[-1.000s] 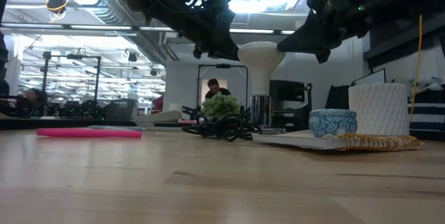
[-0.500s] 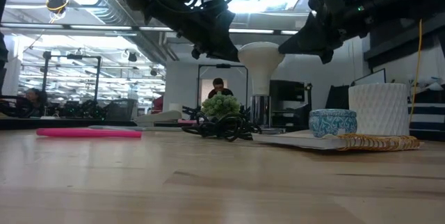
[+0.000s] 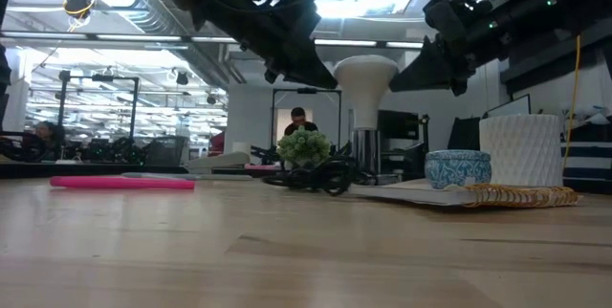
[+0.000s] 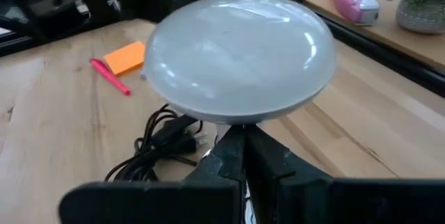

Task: Screw lightbulb
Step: Remove the lightbulb from the lamp

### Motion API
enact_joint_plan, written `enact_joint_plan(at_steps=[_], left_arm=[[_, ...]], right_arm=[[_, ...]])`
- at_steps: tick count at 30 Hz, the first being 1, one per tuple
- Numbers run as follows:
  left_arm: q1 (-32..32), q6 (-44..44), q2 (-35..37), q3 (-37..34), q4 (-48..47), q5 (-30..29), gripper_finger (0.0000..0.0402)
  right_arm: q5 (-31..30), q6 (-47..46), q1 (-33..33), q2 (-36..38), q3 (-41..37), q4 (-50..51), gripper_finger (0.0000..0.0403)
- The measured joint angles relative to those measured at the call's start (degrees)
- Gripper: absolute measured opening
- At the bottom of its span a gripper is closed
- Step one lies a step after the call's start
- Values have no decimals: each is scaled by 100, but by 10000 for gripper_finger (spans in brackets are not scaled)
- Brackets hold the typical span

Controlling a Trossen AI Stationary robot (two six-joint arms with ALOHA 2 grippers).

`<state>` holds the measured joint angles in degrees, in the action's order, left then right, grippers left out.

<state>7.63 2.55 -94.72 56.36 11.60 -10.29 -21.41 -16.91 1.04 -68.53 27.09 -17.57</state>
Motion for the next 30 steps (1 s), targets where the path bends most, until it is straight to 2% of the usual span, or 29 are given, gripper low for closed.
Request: enact_joint_plan(at_steps=[19,25,30], left_arm=[[-246,136,0,2,3,-92,0],[-237,207,0,7,-648,-681,0],[-233,335,2,7,-791,-1081,0]], right_arm=[[-86,66,2,0,3,-170,11],[-53,66,6,0,13,-37,11],[182,69,7,13,13,253,11]])
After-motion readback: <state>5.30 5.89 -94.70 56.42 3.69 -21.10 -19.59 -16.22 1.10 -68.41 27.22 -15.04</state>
